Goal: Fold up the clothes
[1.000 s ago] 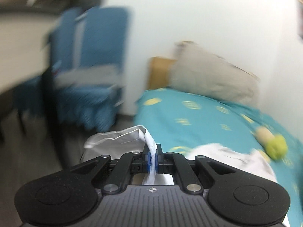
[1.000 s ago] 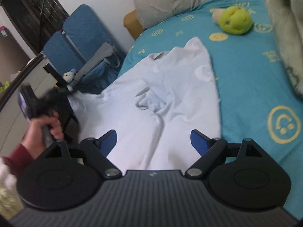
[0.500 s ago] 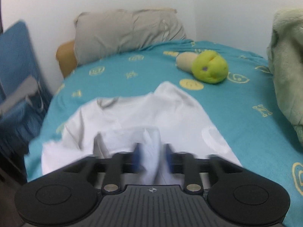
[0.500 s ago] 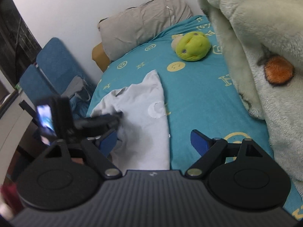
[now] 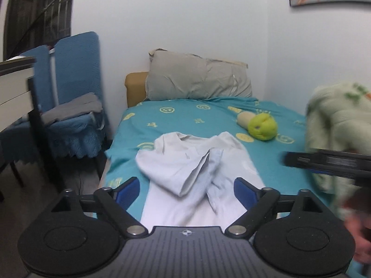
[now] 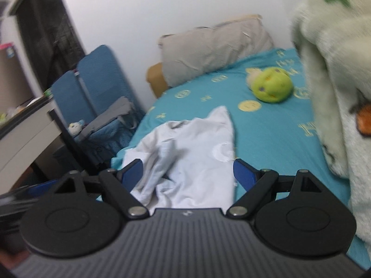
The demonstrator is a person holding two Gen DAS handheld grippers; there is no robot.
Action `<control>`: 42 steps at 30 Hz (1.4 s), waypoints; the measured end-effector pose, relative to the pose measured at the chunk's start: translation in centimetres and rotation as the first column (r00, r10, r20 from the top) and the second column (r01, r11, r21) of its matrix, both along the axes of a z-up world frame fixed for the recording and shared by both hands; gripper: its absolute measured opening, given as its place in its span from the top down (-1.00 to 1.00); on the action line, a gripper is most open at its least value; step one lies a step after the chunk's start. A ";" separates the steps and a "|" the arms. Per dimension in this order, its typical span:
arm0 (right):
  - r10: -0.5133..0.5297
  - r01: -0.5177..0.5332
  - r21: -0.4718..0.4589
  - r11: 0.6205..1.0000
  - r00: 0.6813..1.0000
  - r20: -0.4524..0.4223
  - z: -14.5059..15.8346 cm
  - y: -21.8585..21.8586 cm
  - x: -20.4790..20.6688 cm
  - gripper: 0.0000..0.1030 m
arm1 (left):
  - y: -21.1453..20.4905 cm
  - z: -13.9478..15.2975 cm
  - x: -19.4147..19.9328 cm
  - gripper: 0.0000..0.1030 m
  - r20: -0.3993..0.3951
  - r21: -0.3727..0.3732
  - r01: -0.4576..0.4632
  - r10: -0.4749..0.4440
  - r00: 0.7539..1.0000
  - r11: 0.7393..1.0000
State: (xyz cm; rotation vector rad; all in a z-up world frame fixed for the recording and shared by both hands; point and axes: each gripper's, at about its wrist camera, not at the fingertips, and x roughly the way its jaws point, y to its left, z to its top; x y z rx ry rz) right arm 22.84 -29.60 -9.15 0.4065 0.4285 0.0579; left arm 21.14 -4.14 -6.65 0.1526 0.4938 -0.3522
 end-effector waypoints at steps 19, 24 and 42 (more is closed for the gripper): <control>0.319 -0.331 -0.429 0.840 0.942 -0.102 -3.1 14.3 9.4 -0.54 | 11.7 1.4 -4.9 -0.85 -0.044 -0.184 -0.085 0.078 0.996 0.979; 0.307 -0.429 -0.581 0.692 0.903 -0.301 -7.6 18.0 15.6 -0.40 | 14.7 0.3 -3.1 -0.86 -0.094 -0.223 -0.141 0.123 0.988 0.964; 0.094 -0.122 -0.294 0.948 0.990 -0.107 0.6 10.6 24.6 0.90 | 12.0 -1.6 -3.2 -0.86 -0.141 -0.134 -0.094 0.075 0.987 0.986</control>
